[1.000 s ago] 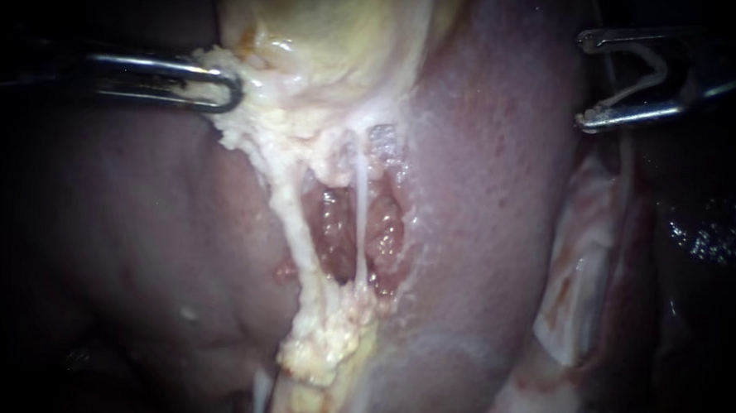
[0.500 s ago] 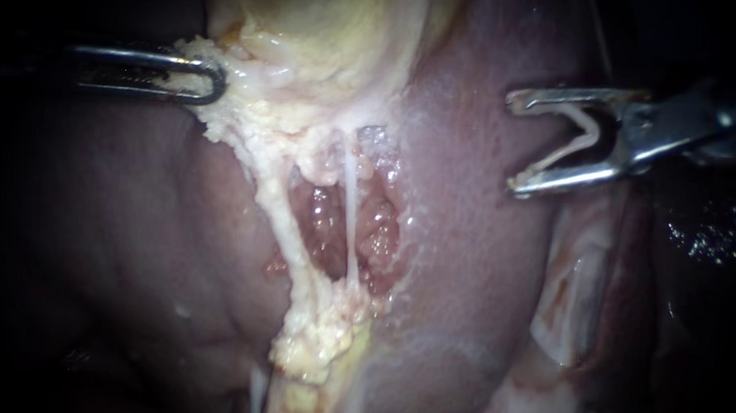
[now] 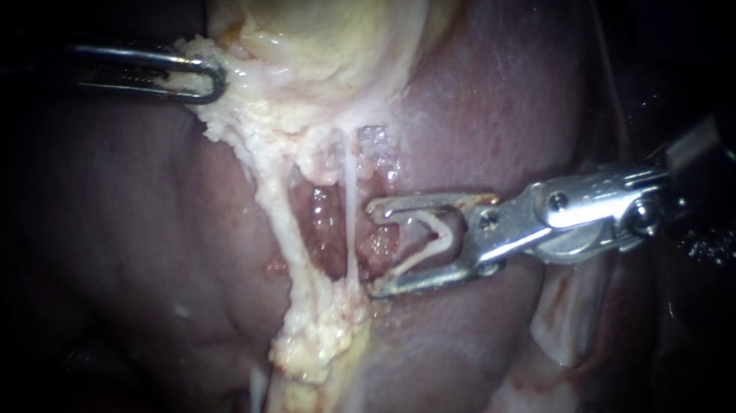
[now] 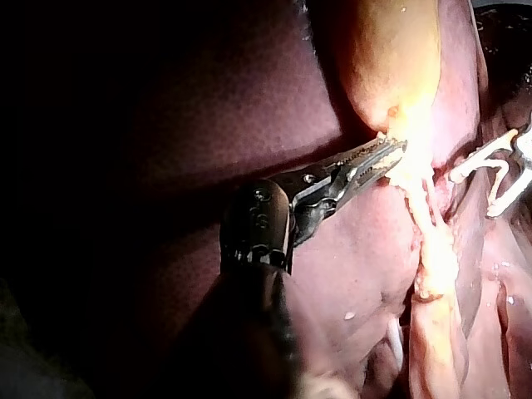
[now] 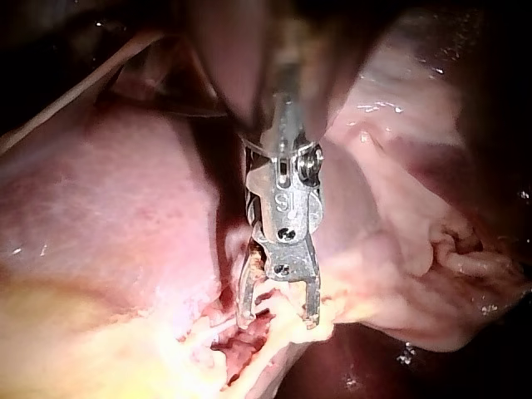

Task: Clipping first clip left tube

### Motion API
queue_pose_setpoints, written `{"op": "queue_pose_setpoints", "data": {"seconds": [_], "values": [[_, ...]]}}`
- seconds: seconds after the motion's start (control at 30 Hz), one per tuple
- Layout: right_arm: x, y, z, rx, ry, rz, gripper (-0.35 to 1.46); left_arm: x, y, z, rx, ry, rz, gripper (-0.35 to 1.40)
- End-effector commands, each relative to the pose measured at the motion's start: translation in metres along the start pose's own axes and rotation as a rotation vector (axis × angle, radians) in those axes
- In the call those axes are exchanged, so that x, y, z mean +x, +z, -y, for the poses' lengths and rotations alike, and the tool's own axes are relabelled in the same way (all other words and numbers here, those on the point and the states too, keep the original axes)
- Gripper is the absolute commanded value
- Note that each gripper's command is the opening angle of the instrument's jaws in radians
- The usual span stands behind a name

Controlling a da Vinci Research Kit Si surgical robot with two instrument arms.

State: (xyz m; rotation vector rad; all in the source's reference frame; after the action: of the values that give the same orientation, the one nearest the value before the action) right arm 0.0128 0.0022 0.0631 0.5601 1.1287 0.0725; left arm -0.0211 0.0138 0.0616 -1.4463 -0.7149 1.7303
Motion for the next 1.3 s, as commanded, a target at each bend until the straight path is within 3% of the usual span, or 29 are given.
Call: {"op": "queue_pose_setpoints", "data": {"seconds": [0.03, 0.4, 0.67, 1.1, 1.3], "values": [[-0.0001, 0.0004, 0.0, 0.004, -0.002, -0.001, 0.47, 0.0, 0.0, -0.0001, 0.0, 0.0, 0.0, -0.35], [-0.0008, 0.0049, -0.0007, 0.046, 0.025, -0.017, 0.47, 0.0, 0.0, -0.0001, 0.0, 0.0, 0.0, -0.35], [-0.0006, 0.0067, -0.0012, 0.073, 0.044, -0.08, 0.47, 0.0, 0.0, -0.0001, 0.0, 0.0, 0.0, -0.35], [-0.0015, 0.0121, -0.0015, 0.144, 0.078, -0.132, 0.47, 0.0001, 0.0, 0.0, 0.0, -0.001, 0.0, -0.35], [-0.0011, 0.0129, -0.0015, 0.149, 0.093, -0.165, 0.47, 0.0001, 0.0001, 0.0, 0.001, -0.001, 0.0, -0.35]]}}
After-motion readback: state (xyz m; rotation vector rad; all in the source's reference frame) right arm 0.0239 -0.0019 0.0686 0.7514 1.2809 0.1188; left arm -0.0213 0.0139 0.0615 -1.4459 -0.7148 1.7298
